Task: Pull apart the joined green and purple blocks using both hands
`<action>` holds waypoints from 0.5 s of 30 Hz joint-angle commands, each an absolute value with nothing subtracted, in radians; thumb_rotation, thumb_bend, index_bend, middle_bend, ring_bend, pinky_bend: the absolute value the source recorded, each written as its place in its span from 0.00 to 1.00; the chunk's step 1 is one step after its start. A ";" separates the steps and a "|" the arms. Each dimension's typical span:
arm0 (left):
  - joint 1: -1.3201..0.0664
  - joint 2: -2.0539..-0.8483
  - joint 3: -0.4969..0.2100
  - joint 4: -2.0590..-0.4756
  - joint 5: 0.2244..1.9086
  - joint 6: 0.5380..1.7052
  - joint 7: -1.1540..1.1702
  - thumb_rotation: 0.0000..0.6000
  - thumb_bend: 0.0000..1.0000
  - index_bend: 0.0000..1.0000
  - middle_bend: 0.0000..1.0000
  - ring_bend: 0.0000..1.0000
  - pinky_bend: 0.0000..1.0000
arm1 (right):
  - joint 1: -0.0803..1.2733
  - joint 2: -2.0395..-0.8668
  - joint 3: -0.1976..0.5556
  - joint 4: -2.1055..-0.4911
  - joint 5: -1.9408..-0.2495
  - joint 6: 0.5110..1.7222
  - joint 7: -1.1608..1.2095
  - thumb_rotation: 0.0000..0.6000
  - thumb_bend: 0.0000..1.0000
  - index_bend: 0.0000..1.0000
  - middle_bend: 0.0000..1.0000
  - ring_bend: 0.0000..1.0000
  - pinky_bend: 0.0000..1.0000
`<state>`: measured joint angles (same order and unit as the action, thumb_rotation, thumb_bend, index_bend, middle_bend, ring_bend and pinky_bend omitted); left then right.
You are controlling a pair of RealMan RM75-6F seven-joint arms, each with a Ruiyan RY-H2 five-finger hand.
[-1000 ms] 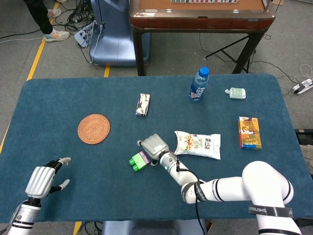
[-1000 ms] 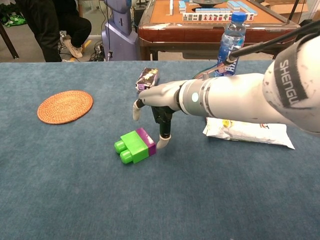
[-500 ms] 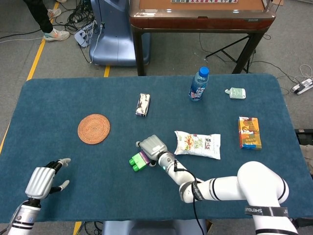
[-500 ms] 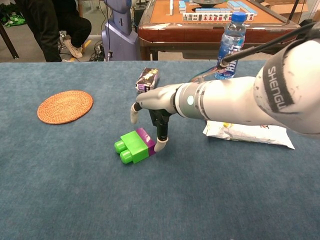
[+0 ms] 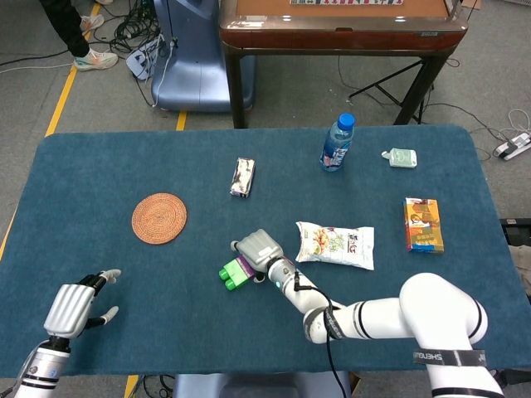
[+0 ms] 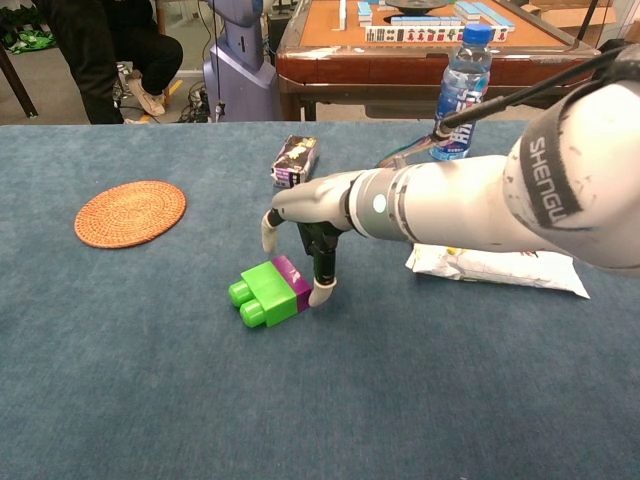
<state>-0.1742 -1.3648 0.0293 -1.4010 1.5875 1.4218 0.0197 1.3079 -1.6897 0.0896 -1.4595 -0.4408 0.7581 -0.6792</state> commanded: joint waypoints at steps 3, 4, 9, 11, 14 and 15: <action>-0.174 -1.365 0.030 -1.400 1.587 1.421 0.020 1.00 0.23 0.31 0.38 0.42 0.69 | 1.312 -1.693 0.088 -1.454 -0.439 0.757 -0.675 1.00 0.00 0.27 0.98 1.00 1.00; -0.174 -1.365 0.030 -1.400 1.587 1.421 0.020 1.00 0.23 0.31 0.38 0.42 0.69 | 1.313 -1.693 0.087 -1.454 -0.439 0.757 -0.674 1.00 0.00 0.28 0.98 1.00 1.00; -0.173 -1.364 0.029 -1.400 1.587 1.422 0.019 1.00 0.23 0.31 0.38 0.42 0.69 | 1.316 -1.693 0.085 -1.455 -0.438 0.758 -0.670 1.00 0.00 0.32 0.99 1.00 1.00; -0.173 -1.365 0.030 -1.400 1.587 1.422 0.019 1.00 0.23 0.31 0.38 0.42 0.69 | 1.316 -1.694 0.084 -1.455 -0.439 0.759 -0.668 1.00 0.00 0.33 0.99 1.00 1.00; -0.173 -1.365 0.030 -1.400 1.587 1.421 0.019 1.00 0.23 0.31 0.38 0.42 0.69 | 1.317 -1.693 0.083 -1.456 -0.440 0.761 -0.665 1.00 0.00 0.36 0.99 1.00 1.00; -0.173 -1.365 0.030 -1.400 1.587 1.421 0.019 1.00 0.23 0.31 0.38 0.42 0.69 | 1.317 -1.693 0.083 -1.456 -0.440 0.762 -0.664 1.00 0.00 0.37 0.99 1.00 1.00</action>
<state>-0.1732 -1.3653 0.0299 -1.3996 1.5869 1.4206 0.0187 1.3169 -1.6933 0.0827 -1.4557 -0.4399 0.7617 -0.6645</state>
